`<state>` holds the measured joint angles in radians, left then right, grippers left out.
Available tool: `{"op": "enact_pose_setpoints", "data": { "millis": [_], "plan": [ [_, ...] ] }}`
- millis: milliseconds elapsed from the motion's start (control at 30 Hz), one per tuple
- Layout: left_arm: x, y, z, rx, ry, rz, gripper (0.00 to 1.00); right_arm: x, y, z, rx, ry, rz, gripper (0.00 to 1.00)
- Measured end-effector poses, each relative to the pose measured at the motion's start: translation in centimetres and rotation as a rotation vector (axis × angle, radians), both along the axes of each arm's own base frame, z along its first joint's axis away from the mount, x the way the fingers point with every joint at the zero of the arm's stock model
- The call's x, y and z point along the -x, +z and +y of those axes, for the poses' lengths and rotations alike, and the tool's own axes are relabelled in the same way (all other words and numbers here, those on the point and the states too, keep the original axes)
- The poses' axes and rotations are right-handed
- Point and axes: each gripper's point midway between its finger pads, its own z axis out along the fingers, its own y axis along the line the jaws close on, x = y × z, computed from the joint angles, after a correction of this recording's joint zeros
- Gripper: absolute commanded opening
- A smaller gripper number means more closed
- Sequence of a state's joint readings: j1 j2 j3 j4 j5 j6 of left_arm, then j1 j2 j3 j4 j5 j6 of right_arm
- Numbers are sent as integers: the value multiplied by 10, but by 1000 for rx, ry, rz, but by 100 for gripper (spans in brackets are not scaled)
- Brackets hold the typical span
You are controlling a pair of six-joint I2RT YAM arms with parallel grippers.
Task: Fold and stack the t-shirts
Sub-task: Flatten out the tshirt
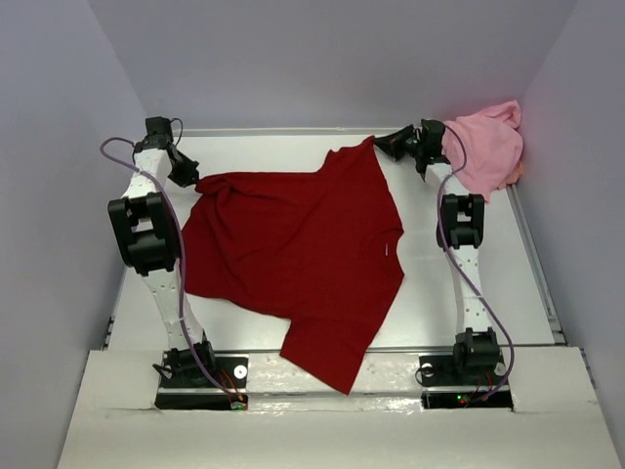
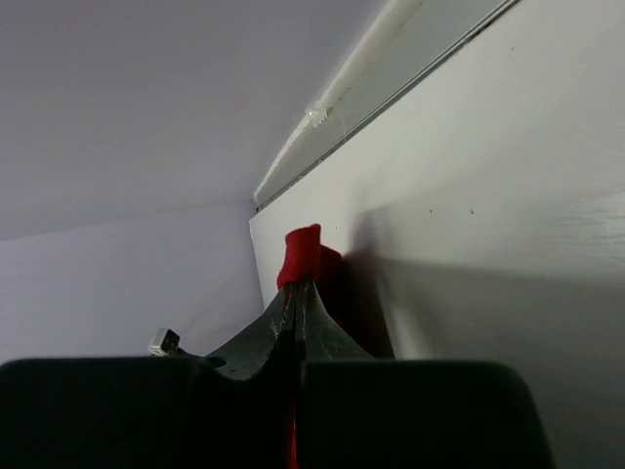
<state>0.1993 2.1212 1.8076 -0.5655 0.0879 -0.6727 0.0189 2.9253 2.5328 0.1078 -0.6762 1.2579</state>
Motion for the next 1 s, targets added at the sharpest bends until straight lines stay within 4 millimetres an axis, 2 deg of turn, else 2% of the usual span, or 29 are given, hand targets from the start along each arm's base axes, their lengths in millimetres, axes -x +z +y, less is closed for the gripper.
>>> {"op": "enact_pose_setpoints", "data": {
  "millis": [167,300,433,500,600,700,767,867,900,1000],
  "plan": [
    [-9,9,-1,-15,-4,-22,0,0,-5,-1,13,3,-22,0],
    [-55,38,11,-58,-5,-139,0,3,-15,-7,34,3,-13,0],
    [-78,52,17,-80,-3,-207,0,5,-11,-12,65,14,-39,0],
    [-81,53,18,-82,-3,-215,0,5,-5,-13,77,20,-57,13],
    [-84,51,18,-79,-2,-228,0,6,8,-14,91,32,-93,27],
    [-88,50,15,-65,-6,-244,0,7,24,-15,102,46,-130,34],
    [-92,47,14,-55,-10,-255,0,12,30,-15,114,55,-132,43],
    [-97,37,12,-39,-18,-254,0,22,42,-18,150,70,-138,43],
    [-97,32,11,-33,-20,-247,0,26,50,-19,169,78,-150,48],
    [-98,17,10,-22,-24,-225,0,39,66,-19,219,106,-150,48]
  ]
}}
